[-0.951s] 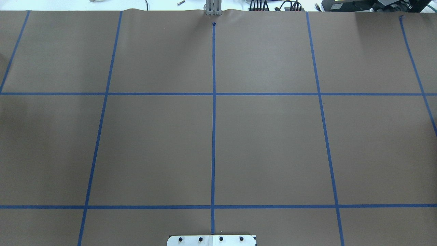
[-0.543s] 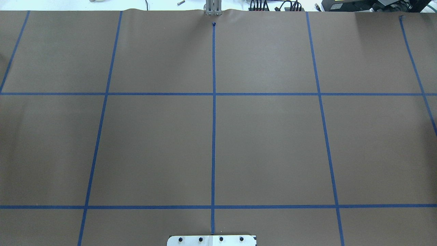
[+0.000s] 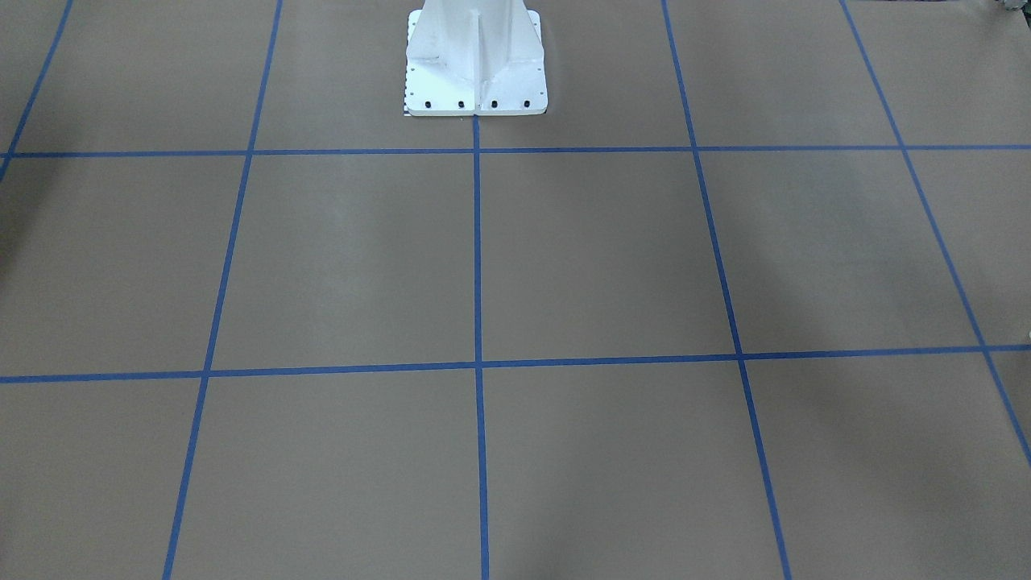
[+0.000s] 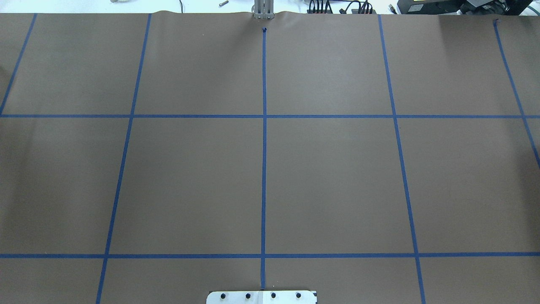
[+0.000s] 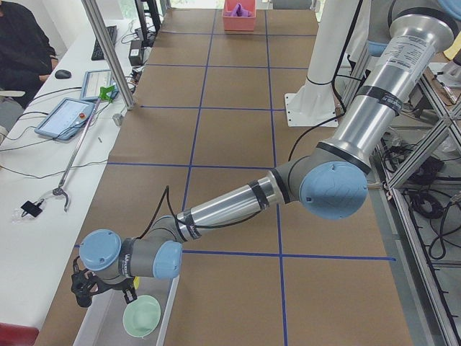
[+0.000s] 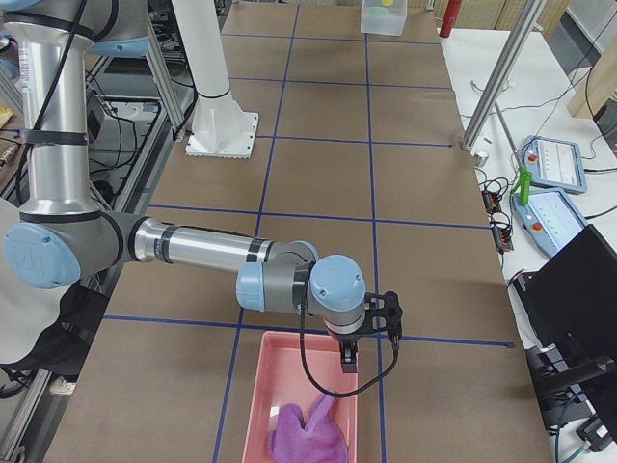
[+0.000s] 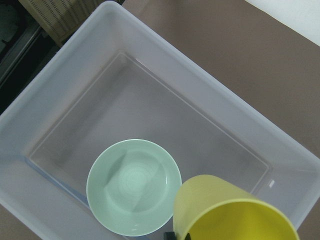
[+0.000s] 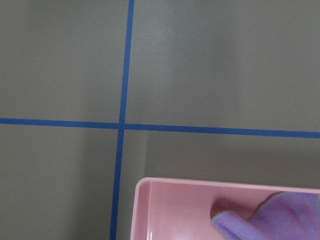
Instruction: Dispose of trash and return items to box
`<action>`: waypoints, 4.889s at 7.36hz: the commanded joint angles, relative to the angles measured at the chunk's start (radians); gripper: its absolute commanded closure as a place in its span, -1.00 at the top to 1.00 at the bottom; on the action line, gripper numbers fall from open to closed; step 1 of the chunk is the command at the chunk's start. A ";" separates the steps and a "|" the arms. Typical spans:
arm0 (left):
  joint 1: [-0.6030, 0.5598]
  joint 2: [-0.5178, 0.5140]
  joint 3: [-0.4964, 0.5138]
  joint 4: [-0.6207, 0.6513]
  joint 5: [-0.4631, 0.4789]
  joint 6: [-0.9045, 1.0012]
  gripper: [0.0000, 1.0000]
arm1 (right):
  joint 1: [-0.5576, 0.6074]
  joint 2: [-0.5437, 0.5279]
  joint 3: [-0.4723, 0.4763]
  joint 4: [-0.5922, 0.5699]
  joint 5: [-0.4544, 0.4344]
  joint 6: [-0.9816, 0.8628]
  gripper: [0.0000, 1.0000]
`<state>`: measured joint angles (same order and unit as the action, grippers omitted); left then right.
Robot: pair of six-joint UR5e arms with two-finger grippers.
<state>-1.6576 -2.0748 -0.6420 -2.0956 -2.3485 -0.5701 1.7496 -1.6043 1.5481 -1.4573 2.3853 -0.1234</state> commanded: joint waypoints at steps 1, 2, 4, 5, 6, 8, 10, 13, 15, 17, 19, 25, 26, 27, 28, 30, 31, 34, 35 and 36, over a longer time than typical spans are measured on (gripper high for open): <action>0.042 0.030 -0.008 -0.052 -0.005 -0.039 -1.00 | -0.001 -0.006 0.009 0.000 0.000 0.001 1.00; 0.055 0.045 -0.008 -0.067 -0.005 -0.039 -1.00 | -0.001 -0.014 0.020 0.000 0.000 0.001 1.00; 0.061 0.052 0.001 -0.090 -0.005 -0.039 -0.13 | -0.001 -0.029 0.039 0.000 0.000 0.001 1.00; 0.062 0.067 -0.005 -0.121 -0.005 -0.039 0.23 | -0.001 -0.034 0.046 0.000 0.000 0.001 1.00; 0.062 0.073 -0.005 -0.165 -0.005 -0.027 0.97 | -0.002 -0.034 0.047 0.000 0.000 0.013 1.00; 0.055 0.070 -0.086 -0.169 -0.072 -0.030 0.97 | -0.005 -0.034 0.070 -0.026 0.000 0.033 1.00; 0.053 0.082 -0.259 -0.114 -0.051 -0.016 0.97 | -0.016 -0.034 0.141 -0.134 0.000 0.033 1.00; 0.052 0.203 -0.689 0.226 0.126 0.283 0.97 | -0.016 -0.046 0.147 -0.163 -0.009 0.033 1.00; 0.049 0.367 -0.956 0.412 0.169 0.442 0.97 | -0.016 -0.062 0.145 -0.164 -0.017 0.033 1.00; 0.052 0.542 -1.114 0.414 0.005 0.449 0.97 | -0.065 -0.059 0.171 -0.161 -0.017 0.142 1.00; 0.055 0.582 -1.125 0.405 0.000 0.452 0.97 | -0.113 -0.062 0.188 -0.155 -0.006 0.212 1.00; 0.058 0.581 -1.114 0.405 0.006 0.452 0.97 | -0.202 -0.086 0.259 -0.158 -0.046 0.343 1.00; 0.058 0.584 -1.113 0.405 0.009 0.452 0.97 | -0.202 -0.103 0.271 -0.156 -0.040 0.343 1.00; 0.062 0.582 -1.110 0.407 0.024 0.452 0.97 | -0.202 -0.108 0.277 -0.156 -0.034 0.343 1.00; 0.073 0.582 -1.108 0.407 0.040 0.450 0.97 | -0.202 -0.109 0.279 -0.153 -0.032 0.343 1.00; 0.079 0.582 -1.107 0.407 0.040 0.449 0.97 | -0.202 -0.111 0.285 -0.153 -0.029 0.343 1.00; 0.079 0.582 -1.107 0.407 0.040 0.449 0.97 | -0.202 -0.111 0.284 -0.153 -0.029 0.343 1.00; 0.079 0.581 -1.099 0.407 0.041 0.449 0.97 | -0.202 -0.111 0.283 -0.152 -0.029 0.340 1.00; 0.079 0.579 -1.098 0.407 0.040 0.449 0.97 | -0.202 -0.111 0.283 -0.152 -0.029 0.337 1.00; 0.079 0.578 -1.098 0.407 0.040 0.449 0.97 | -0.202 -0.109 0.283 -0.152 -0.029 0.337 1.00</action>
<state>-1.5785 -1.4954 -1.7406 -1.6889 -2.3081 -0.1212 1.5476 -1.7148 1.8316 -1.6094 2.3562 0.2145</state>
